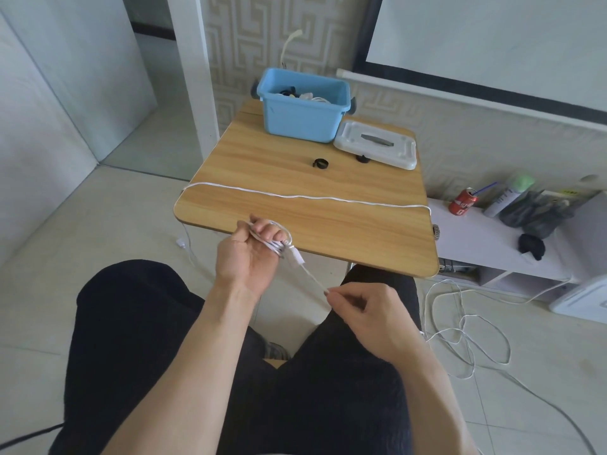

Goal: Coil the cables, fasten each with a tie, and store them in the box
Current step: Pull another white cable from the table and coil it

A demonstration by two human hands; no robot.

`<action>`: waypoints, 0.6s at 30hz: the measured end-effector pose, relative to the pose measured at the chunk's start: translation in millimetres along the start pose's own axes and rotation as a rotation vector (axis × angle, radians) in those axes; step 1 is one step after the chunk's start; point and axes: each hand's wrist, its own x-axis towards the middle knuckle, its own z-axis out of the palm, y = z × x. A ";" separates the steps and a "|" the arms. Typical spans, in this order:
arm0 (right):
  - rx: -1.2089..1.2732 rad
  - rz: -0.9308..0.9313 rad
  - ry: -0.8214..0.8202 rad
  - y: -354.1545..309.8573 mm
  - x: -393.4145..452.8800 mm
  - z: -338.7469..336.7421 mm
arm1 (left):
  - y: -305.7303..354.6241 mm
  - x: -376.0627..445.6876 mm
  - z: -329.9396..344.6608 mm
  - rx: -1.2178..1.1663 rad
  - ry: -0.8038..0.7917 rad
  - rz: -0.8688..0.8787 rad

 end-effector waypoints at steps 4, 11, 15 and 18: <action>-0.135 0.013 -0.165 -4.1 0.9 7.5 | -7.3 2.0 3.5 0.082 0.125 0.075; -0.270 0.000 -0.249 -14.3 -3.8 7.5 | -30.5 -3.0 -10.2 0.836 0.367 0.236; -0.266 -0.039 -0.159 -21.6 -5.5 3.2 | -36.4 -10.0 -25.3 1.401 0.132 0.132; -0.234 -0.069 0.055 -16.9 -3.2 -4.9 | -27.6 -15.7 -20.4 1.592 -0.199 -0.260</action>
